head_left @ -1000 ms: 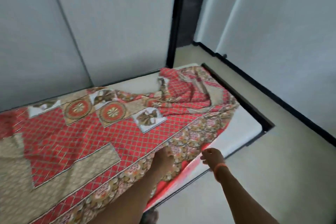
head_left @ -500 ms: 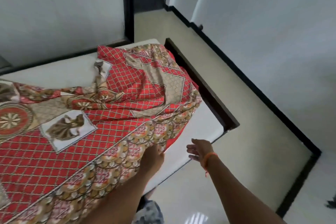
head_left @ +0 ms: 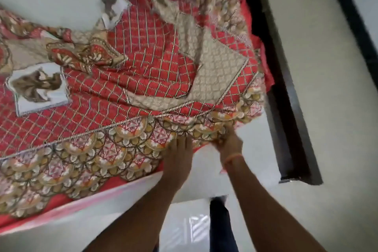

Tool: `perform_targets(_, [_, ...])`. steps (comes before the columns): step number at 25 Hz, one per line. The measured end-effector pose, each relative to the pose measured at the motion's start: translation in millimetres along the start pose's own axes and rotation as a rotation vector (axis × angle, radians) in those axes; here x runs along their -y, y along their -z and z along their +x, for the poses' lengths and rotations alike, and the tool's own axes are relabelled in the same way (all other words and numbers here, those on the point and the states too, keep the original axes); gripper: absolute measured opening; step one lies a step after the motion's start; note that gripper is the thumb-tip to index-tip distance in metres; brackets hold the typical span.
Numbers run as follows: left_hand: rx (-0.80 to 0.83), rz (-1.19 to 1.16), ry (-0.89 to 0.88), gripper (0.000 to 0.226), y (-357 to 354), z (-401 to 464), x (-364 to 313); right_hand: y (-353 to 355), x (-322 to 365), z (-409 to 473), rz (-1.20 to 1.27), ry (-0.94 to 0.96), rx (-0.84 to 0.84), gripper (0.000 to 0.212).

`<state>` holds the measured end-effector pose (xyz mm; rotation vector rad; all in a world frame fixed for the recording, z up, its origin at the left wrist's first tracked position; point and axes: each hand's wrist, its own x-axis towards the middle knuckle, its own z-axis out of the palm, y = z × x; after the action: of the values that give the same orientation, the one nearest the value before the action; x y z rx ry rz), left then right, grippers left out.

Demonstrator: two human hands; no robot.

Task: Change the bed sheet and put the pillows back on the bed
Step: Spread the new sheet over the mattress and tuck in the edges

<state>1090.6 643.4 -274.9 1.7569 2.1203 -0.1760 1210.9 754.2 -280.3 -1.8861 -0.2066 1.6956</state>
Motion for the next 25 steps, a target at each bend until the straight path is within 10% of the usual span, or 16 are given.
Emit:
perform_targets(4, [0.011, -0.201, 0.193, 0.035, 3.2, 40.8, 10.0, -42.1, 91.1, 53.9, -0.119, 0.269, 0.150, 0.013])
perform_targets(9, [-0.035, -0.619, 0.428, 0.024, 37.0, 98.8, 91.1, -88.5, 137.0, 79.4, -1.511, 0.975, 0.186, 0.036])
perform_targets(20, [-0.278, -0.162, 0.217, 0.056, 29.7, 94.6, 70.0, -71.1, 147.7, 106.8, -1.958, 1.730, 0.097, 0.039])
perform_targets(25, [-0.606, 0.143, -0.025, 0.031, 34.5, 141.1, 19.1, -92.5, 142.6, 106.8, -1.826, 1.718, 0.141, 0.024])
